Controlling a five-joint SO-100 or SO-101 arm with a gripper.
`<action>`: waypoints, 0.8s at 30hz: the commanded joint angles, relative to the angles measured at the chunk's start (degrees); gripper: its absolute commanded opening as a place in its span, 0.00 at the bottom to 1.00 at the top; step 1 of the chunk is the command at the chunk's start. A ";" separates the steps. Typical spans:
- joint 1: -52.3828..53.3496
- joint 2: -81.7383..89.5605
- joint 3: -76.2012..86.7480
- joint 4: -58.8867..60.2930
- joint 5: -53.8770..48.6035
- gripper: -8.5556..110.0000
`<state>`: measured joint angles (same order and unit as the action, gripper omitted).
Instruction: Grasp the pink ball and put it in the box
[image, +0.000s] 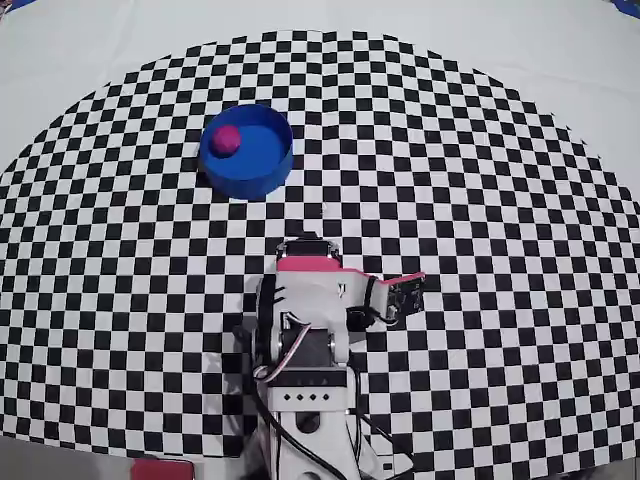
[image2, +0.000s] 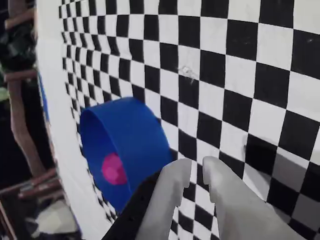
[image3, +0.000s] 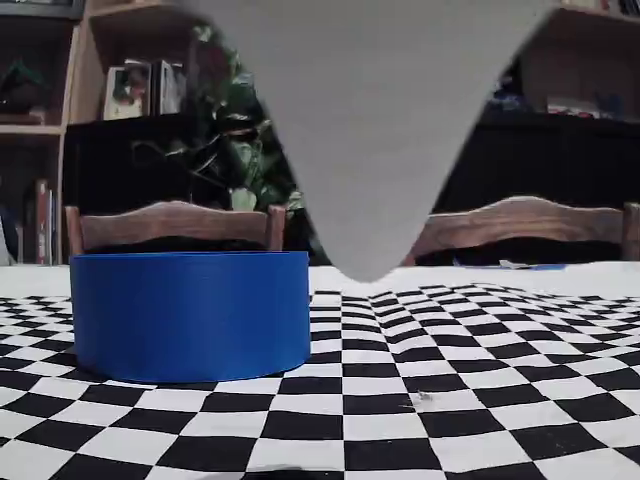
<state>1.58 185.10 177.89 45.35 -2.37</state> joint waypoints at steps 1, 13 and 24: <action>0.09 1.14 0.44 0.53 -1.05 0.07; 0.18 1.23 0.44 0.62 -1.32 0.07; 0.18 1.23 0.44 0.62 -1.32 0.07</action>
<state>1.58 185.27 177.89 45.62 -3.25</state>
